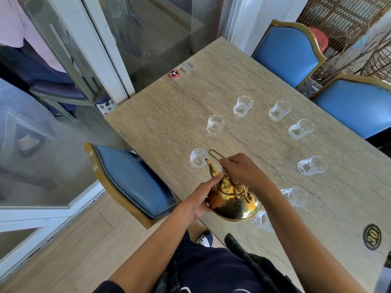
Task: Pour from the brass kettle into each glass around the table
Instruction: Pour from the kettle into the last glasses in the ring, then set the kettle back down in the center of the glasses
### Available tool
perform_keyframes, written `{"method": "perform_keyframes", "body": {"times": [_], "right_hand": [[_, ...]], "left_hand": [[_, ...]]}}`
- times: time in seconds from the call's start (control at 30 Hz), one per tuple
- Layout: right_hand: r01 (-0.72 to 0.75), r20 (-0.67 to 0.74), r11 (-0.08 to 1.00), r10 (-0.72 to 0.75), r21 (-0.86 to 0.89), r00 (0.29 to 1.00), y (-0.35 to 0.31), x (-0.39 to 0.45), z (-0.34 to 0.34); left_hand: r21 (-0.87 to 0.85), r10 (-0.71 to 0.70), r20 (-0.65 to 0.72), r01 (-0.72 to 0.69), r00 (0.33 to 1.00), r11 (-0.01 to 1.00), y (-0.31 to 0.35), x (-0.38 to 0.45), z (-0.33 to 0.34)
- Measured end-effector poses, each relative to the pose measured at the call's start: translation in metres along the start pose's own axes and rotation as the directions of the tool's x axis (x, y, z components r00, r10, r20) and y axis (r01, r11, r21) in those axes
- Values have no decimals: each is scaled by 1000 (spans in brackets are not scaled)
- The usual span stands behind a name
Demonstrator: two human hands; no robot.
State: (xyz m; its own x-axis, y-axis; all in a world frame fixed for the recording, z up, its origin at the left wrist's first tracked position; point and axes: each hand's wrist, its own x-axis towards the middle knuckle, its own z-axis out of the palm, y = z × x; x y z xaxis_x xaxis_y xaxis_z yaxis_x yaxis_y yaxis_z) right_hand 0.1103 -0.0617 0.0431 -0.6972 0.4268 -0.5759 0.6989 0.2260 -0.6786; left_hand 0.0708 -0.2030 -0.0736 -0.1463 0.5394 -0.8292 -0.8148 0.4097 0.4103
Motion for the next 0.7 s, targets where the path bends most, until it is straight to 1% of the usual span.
{"method": "perform_keyframes", "body": {"times": [0.17, 0.3, 0.4, 0.57, 0.7], "right_hand": [[44, -16, 999, -43, 22, 999, 7, -6, 0], [39, -25, 994, -37, 105, 999, 13, -14, 2], [46, -51, 987, -39, 155, 998, 17, -19, 7], [74, -85, 952, -51, 297, 995, 23, -32, 13], [77, -95, 884, -37, 461, 995, 32, -40, 14]], "left_hand": [[90, 40, -3, -40, 999, 995, 2, 6, -9], [99, 68, -59, -62, 996, 993, -6, 35, -29], [103, 124, -81, -116, 989, 988, 6, 25, -32], [201, 171, -47, -158, 984, 967, 26, 6, -32], [291, 169, -11, -159, 986, 944, 39, 5, -25]]}}
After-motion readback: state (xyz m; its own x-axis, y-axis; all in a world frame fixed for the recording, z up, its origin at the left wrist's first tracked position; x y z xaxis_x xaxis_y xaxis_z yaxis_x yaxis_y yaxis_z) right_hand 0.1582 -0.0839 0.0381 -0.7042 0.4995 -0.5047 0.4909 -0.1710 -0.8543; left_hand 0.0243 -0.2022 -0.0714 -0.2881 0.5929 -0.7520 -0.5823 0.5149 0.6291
